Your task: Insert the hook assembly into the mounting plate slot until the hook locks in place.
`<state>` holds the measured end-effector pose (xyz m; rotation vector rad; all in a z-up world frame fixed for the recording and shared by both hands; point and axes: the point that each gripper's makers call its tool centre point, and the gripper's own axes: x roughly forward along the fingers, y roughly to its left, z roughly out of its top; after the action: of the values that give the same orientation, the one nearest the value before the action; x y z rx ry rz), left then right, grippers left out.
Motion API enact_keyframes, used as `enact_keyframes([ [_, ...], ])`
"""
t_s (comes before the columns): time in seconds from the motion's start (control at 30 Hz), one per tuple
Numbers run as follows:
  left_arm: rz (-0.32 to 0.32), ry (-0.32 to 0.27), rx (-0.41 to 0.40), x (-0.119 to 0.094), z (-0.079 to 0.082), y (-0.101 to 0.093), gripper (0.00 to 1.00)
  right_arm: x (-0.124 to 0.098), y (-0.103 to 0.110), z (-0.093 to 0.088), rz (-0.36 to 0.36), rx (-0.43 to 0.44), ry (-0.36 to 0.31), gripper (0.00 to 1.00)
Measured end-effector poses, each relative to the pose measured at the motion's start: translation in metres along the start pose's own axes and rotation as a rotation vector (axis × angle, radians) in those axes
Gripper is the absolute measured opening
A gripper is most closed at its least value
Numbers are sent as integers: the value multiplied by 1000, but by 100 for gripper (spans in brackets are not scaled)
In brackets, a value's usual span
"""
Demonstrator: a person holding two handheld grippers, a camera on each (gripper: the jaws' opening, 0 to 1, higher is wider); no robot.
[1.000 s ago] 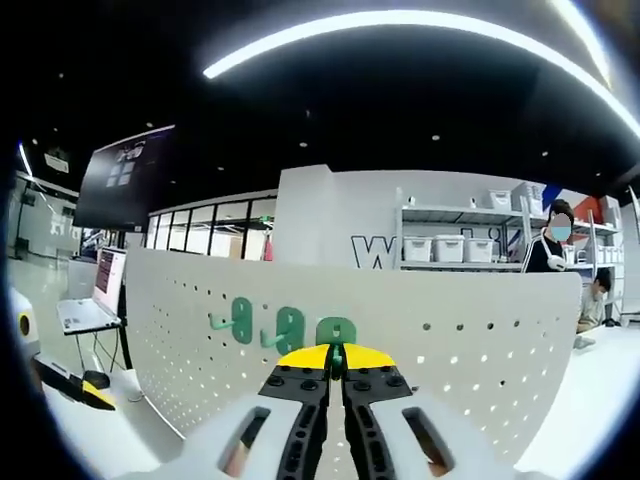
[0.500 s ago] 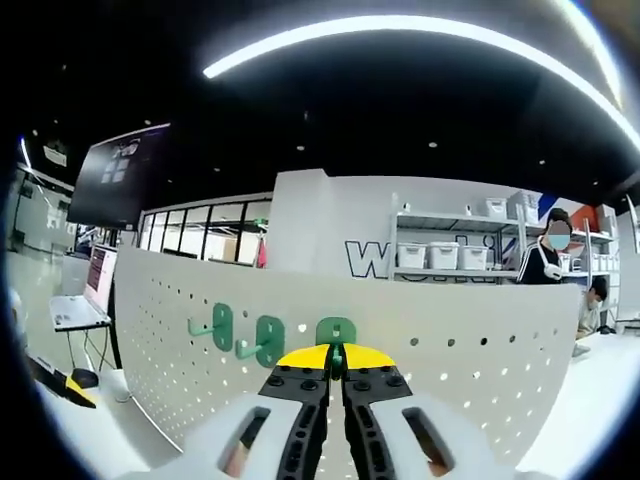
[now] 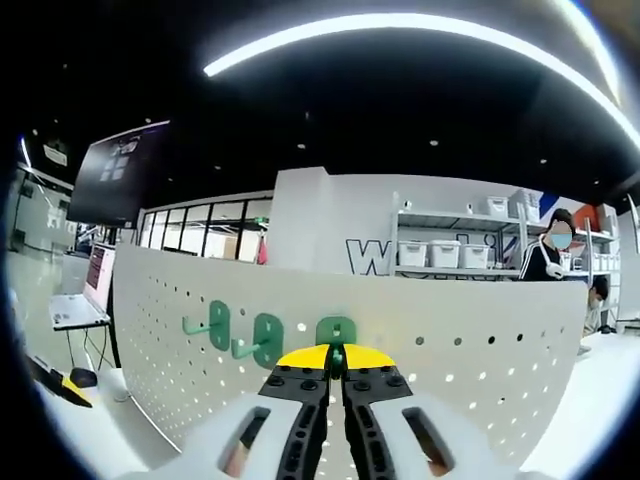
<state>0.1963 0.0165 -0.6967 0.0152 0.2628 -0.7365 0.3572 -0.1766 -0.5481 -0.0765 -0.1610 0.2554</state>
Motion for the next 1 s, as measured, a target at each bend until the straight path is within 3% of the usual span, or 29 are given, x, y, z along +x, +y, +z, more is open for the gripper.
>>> enact_keyframes([
  [0.4, -4, 9, 0, 2, -3, -1, 80, 2, -1, -2, -36, 12, 2, 1],
  [0.73, -4, 13, -4, -1, -5, -1, 80, 3, 1, -4, -145, 14, -4, 1],
  [1.0, 3, 9, -6, -3, -5, 1, 80, 3, -1, -5, -173, 24, -11, 1],
])
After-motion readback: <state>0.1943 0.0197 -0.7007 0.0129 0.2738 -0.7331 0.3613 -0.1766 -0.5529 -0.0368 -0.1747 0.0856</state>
